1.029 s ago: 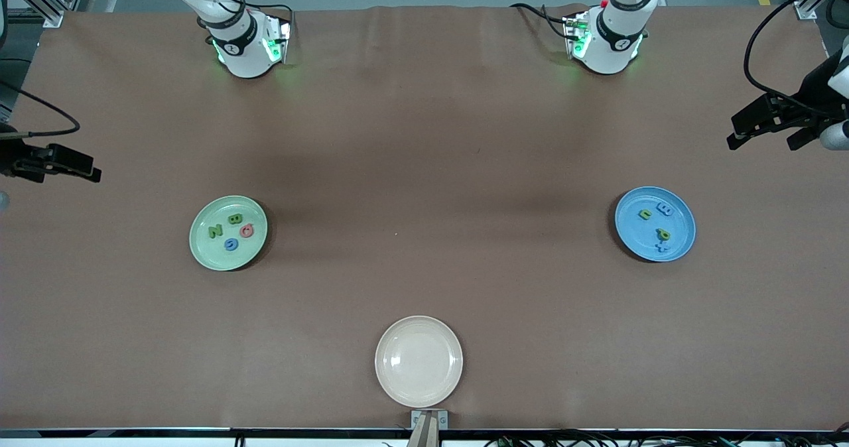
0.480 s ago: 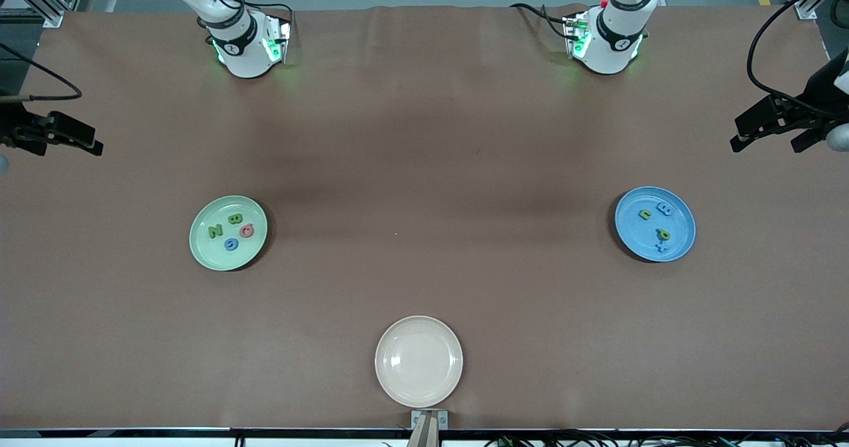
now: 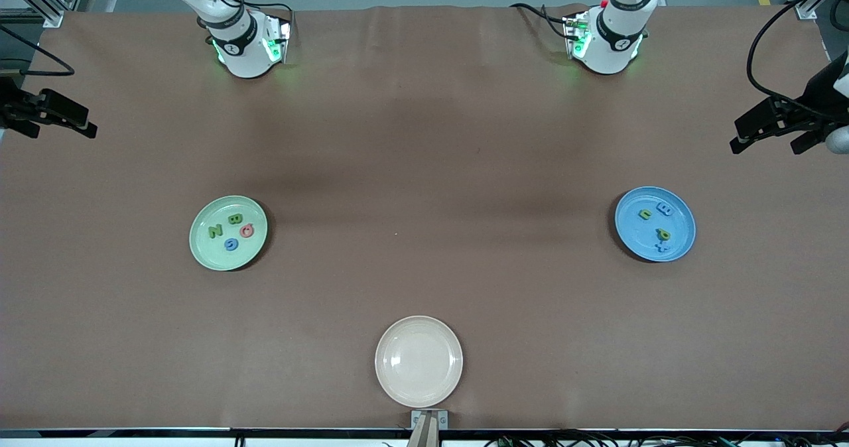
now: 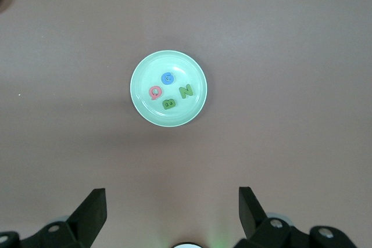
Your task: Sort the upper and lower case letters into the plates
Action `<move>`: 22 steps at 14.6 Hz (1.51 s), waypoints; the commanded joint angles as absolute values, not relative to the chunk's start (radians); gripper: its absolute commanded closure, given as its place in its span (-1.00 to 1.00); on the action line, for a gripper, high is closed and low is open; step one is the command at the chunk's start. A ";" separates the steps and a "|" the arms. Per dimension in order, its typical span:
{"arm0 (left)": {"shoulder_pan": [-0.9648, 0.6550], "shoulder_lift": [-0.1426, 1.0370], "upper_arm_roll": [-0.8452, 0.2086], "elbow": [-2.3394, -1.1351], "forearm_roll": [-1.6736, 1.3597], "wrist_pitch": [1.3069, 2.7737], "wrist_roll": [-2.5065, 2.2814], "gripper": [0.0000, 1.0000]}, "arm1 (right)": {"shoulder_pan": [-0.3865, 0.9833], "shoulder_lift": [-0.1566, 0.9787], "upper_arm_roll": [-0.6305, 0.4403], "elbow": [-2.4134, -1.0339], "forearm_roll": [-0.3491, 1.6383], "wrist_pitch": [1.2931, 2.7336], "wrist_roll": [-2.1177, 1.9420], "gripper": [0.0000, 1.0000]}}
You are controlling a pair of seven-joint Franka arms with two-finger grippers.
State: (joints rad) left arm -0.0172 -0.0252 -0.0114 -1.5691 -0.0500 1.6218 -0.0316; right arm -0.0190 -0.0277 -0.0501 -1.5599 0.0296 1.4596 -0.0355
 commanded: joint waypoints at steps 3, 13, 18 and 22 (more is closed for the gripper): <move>-0.020 0.017 -0.011 -1.490 -0.041 1.600 -0.028 -0.99 | -0.012 -0.058 -0.043 -1.600 0.029 1.466 -0.017 -1.00; -0.014 0.018 -0.011 -1.493 -0.044 1.600 -0.029 -0.99 | -0.020 -0.067 -0.049 -1.600 0.037 1.460 -0.017 -1.00; -0.014 0.018 -0.011 -1.496 -0.044 1.600 -0.029 -0.99 | -0.021 -0.071 -0.051 -1.603 0.037 1.459 -0.018 -1.00; -0.014 0.017 -0.011 -1.497 -0.044 1.598 -0.029 -0.99 | -0.021 -0.103 -0.051 -1.644 0.037 1.466 -0.018 -1.00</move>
State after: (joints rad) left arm -0.0153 0.0068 -0.0102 -1.5231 -0.0500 1.6218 -0.0316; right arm -0.0175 -0.0470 -0.0519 -1.5821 0.0297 1.4548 -0.0310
